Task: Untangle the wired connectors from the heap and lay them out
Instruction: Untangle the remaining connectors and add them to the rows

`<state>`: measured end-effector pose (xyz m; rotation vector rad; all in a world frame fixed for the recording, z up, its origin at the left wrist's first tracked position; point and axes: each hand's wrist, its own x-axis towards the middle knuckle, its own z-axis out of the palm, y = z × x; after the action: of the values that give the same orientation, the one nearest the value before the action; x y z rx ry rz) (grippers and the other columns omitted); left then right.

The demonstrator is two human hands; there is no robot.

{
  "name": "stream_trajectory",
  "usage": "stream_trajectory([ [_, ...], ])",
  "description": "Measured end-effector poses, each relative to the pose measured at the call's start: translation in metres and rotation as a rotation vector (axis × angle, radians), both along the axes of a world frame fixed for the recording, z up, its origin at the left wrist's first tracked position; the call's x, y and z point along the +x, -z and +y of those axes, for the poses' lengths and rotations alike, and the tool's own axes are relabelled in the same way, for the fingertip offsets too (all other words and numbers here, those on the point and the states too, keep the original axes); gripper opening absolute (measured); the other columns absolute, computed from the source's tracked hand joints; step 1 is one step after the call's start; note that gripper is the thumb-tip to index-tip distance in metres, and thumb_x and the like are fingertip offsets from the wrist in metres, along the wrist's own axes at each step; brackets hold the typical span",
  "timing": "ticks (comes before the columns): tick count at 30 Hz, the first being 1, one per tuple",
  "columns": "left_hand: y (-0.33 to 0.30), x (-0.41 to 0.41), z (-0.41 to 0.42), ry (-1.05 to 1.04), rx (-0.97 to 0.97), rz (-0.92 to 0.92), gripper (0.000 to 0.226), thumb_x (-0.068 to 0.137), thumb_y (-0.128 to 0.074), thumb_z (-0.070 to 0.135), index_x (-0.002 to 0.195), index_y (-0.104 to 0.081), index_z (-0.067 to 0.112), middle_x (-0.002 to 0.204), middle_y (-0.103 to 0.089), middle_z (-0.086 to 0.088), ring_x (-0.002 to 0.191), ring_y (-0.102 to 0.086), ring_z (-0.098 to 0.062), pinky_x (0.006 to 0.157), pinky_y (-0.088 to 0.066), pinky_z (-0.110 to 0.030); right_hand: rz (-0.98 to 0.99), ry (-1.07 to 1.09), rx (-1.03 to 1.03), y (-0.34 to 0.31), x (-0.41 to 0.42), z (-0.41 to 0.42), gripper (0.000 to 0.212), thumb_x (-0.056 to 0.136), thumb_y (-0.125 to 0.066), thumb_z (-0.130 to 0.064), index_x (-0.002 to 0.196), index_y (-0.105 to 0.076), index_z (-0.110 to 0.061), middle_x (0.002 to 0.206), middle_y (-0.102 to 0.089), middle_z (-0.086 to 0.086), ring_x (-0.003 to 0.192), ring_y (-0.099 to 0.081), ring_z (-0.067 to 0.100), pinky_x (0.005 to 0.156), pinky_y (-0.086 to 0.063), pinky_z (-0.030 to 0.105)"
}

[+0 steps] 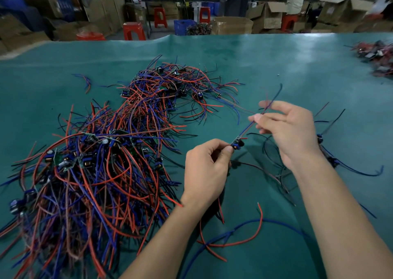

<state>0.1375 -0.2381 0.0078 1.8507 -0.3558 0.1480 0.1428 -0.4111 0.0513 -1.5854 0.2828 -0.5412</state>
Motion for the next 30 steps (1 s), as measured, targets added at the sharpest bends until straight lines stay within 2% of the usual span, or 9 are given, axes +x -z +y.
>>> stream_trajectory([
  [5, 0.002, -0.001, -0.001, 0.011, 0.013, -0.003, 0.014, 0.093, -0.066, 0.020, 0.083, -0.074, 0.017, 0.061, -0.067, 0.004, 0.051, -0.049, -0.004, 0.055, -0.038, -0.023, -0.174, 0.307, 0.111, 0.001, 0.001, -0.013, 0.023, 0.091, -0.067, 0.003, 0.109, -0.063, -0.009, 0.071, -0.077, -0.004, 0.053, -0.063, 0.008, 0.062, -0.053, 0.020],
  [8, 0.001, -0.002, -0.001, -0.022, -0.025, 0.006, 0.017, 0.094, -0.064, 0.018, 0.080, -0.072, 0.018, 0.059, -0.066, 0.007, 0.050, -0.052, -0.003, 0.054, -0.040, -0.020, -0.261, 0.459, 0.216, 0.002, 0.003, -0.014, 0.023, 0.092, -0.067, -0.001, 0.111, -0.061, -0.011, 0.073, -0.077, -0.002, 0.064, -0.073, 0.009, 0.068, -0.058, 0.022],
  [12, 0.001, 0.000, 0.001, -0.098, -0.158, 0.055, 0.018, 0.098, -0.059, 0.018, 0.083, -0.067, 0.020, 0.060, -0.067, 0.000, 0.051, -0.059, -0.012, 0.056, -0.052, -0.029, -0.163, 0.588, 0.119, 0.009, 0.006, -0.008, 0.018, 0.089, -0.070, -0.021, 0.104, -0.063, -0.026, 0.070, -0.075, -0.005, 0.080, -0.076, 0.015, 0.083, -0.060, 0.035],
  [14, 0.001, 0.001, 0.000, -0.133, -0.239, 0.081, 0.020, 0.100, -0.057, 0.016, 0.082, -0.064, 0.019, 0.061, -0.067, -0.005, 0.047, -0.057, -0.012, 0.051, -0.051, -0.026, -0.068, 0.475, 0.053, 0.009, 0.007, 0.000, 0.005, 0.090, -0.069, -0.025, 0.093, -0.066, -0.023, 0.072, -0.075, 0.000, 0.073, -0.074, 0.017, 0.079, -0.062, 0.039],
  [17, -0.001, 0.001, -0.001, -0.149, -0.278, 0.075, 0.019, 0.101, -0.056, 0.016, 0.083, -0.062, 0.017, 0.063, -0.067, -0.007, 0.045, -0.056, -0.012, 0.048, -0.051, -0.027, 0.103, 0.007, -0.072, 0.010, 0.005, 0.019, 0.021, 0.094, -0.070, -0.027, 0.079, -0.074, -0.013, 0.078, -0.077, 0.010, 0.065, -0.071, 0.015, 0.054, -0.055, 0.027],
  [19, 0.001, 0.001, 0.000, -0.132, -0.234, 0.034, 0.018, 0.101, -0.057, 0.017, 0.084, -0.063, 0.019, 0.062, -0.067, -0.004, 0.047, -0.059, -0.015, 0.050, -0.052, -0.028, 0.185, -0.291, -0.187, 0.012, 0.002, 0.030, 0.021, 0.093, -0.073, -0.031, 0.080, -0.078, -0.015, 0.079, -0.078, 0.002, 0.069, -0.070, 0.010, 0.054, -0.050, 0.022],
  [21, 0.002, 0.003, 0.001, -0.118, -0.186, 0.011, 0.017, 0.100, -0.058, 0.018, 0.084, -0.064, 0.020, 0.061, -0.066, 0.000, 0.047, -0.061, -0.015, 0.050, -0.050, -0.026, 0.164, -0.415, -0.183, 0.015, 0.000, 0.036, 0.011, 0.089, -0.077, -0.024, 0.082, -0.079, -0.016, 0.078, -0.077, 0.003, 0.068, -0.066, 0.008, 0.055, -0.048, 0.020],
  [25, 0.003, 0.003, -0.002, -0.072, -0.136, 0.023, 0.021, 0.097, -0.060, 0.015, 0.077, -0.064, 0.018, 0.057, -0.065, 0.001, 0.045, -0.057, -0.011, 0.048, -0.047, -0.023, 0.002, -0.244, -0.140, 0.011, 0.002, 0.033, 0.011, 0.085, -0.079, -0.009, 0.077, -0.076, -0.015, 0.077, -0.076, 0.000, 0.070, -0.064, 0.007, 0.057, -0.050, 0.020],
  [30, 0.003, 0.002, -0.001, -0.062, -0.033, -0.037, 0.016, 0.094, -0.063, 0.018, 0.080, -0.070, 0.016, 0.063, -0.067, 0.005, 0.058, -0.061, -0.009, 0.062, -0.050, -0.028, -0.312, 0.145, -0.005, -0.020, -0.009, 0.010, 0.017, 0.091, -0.074, -0.009, 0.081, -0.074, -0.023, 0.075, -0.071, -0.006, 0.072, -0.062, 0.010, 0.057, -0.050, 0.022],
])
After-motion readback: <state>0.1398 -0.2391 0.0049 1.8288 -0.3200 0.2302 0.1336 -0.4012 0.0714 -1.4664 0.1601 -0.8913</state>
